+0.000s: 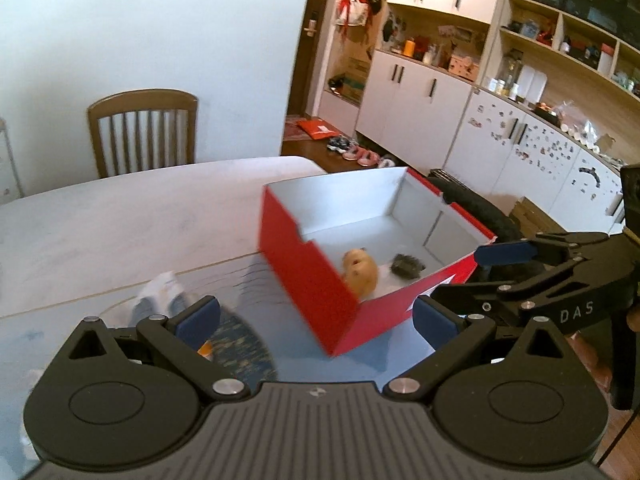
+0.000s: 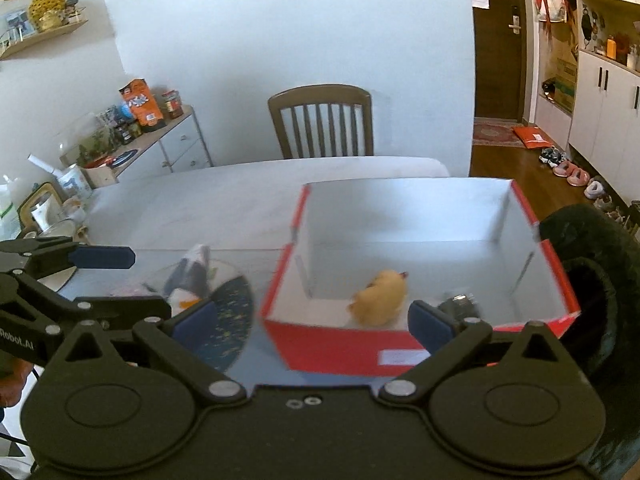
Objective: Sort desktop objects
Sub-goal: 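Lift both open grippers up out of the red box, then move the left gripper to the white USB cable while the right gripper approaches the pink pad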
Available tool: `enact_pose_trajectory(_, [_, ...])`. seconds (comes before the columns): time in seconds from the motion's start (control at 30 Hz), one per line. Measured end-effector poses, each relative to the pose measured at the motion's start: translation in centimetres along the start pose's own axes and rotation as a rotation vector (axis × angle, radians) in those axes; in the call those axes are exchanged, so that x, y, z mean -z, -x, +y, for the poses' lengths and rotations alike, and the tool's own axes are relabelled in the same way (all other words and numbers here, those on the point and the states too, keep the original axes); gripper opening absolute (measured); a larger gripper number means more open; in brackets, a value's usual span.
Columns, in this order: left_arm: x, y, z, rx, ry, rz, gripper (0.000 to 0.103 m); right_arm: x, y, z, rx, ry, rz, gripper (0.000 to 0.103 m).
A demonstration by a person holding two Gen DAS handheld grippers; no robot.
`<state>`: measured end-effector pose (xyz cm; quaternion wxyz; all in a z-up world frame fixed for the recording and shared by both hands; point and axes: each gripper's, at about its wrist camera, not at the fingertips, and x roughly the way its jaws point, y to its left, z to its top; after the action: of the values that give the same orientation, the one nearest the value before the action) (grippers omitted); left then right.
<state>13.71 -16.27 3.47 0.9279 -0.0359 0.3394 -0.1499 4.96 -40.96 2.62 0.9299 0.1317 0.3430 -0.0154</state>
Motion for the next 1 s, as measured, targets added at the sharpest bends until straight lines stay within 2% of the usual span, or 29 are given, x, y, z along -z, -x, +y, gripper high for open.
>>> enact_pose_trajectory(0.5, [5.5, 6.7, 9.3, -0.092, 0.045, -0.012, 0.103, 2.1, -1.7, 10.1, -0.016, 0.022, 0.024, 0.102])
enact_pose_trajectory(0.77, [8.5, 8.8, 13.8, -0.135, 0.069, -0.005, 0.103, 2.8, -2.9, 13.9, -0.012, 0.019, 0.032, 0.102])
enact_pose_trajectory(1.0, [10.5, 9.6, 16.3, -0.138, 0.083, 0.017, 0.103, 3.5, -4.2, 16.5, 0.000, 0.025, 0.053, 0.102])
